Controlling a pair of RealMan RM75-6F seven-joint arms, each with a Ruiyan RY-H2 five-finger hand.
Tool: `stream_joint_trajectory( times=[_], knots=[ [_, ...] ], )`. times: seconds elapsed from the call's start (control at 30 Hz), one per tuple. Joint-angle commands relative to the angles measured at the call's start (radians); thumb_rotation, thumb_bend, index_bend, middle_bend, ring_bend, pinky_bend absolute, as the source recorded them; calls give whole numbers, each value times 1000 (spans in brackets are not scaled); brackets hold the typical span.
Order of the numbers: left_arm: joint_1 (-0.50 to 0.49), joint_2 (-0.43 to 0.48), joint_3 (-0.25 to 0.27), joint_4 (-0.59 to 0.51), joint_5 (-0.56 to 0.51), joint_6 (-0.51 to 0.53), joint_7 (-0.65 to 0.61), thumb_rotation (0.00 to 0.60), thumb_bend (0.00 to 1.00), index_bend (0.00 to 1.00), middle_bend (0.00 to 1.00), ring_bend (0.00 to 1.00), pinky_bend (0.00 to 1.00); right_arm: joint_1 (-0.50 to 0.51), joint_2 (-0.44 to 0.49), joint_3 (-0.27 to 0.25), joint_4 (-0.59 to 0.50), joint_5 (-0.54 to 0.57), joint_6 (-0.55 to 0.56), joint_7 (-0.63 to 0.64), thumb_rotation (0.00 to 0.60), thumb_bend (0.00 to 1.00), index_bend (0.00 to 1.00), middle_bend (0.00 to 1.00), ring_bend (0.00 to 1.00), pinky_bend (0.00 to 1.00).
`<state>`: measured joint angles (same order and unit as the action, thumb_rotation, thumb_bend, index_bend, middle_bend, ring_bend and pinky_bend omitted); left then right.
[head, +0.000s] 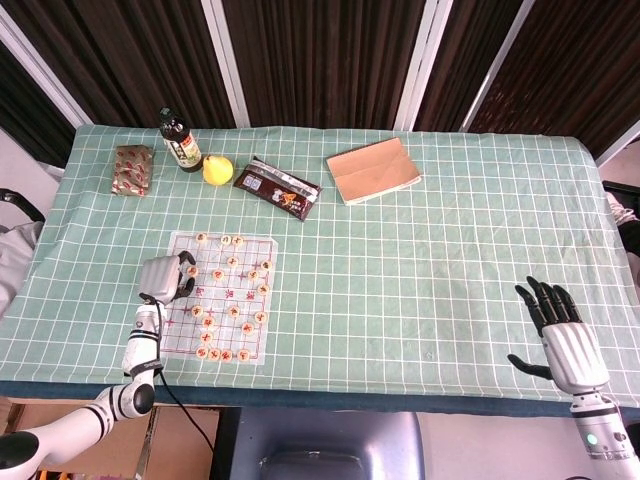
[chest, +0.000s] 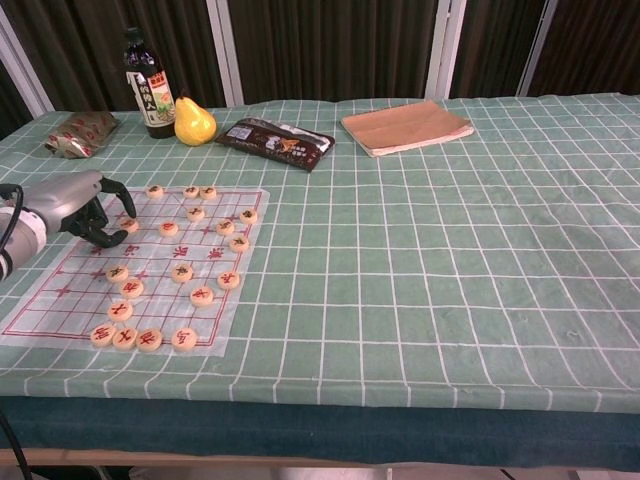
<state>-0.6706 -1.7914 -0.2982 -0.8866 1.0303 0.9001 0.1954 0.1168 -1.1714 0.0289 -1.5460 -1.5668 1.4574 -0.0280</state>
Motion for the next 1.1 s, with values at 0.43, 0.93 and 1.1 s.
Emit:
stream_joint_trajectory(
  times=[0.43, 0.93, 1.1],
  knots=[
    [-6, -2, 10, 12, -7, -1, 32, 600, 384, 445, 1000, 1000, 1000, -8, 6, 0, -5, -6, 17, 5, 600, 183, 0, 0, 0, 0],
    [-8, 2, 12, -1, -1, 12, 33, 600, 382, 500, 1000, 1000, 1000, -8, 5, -1, -4, -8, 15, 3, 600, 183, 0, 0, 0, 0],
    [-3, 14, 15, -43, 11, 35, 36, 600, 373, 511, 1000, 1000, 1000, -6, 3, -3, -4, -10, 10, 1, 600, 183, 0, 0, 0, 0]
  ],
)
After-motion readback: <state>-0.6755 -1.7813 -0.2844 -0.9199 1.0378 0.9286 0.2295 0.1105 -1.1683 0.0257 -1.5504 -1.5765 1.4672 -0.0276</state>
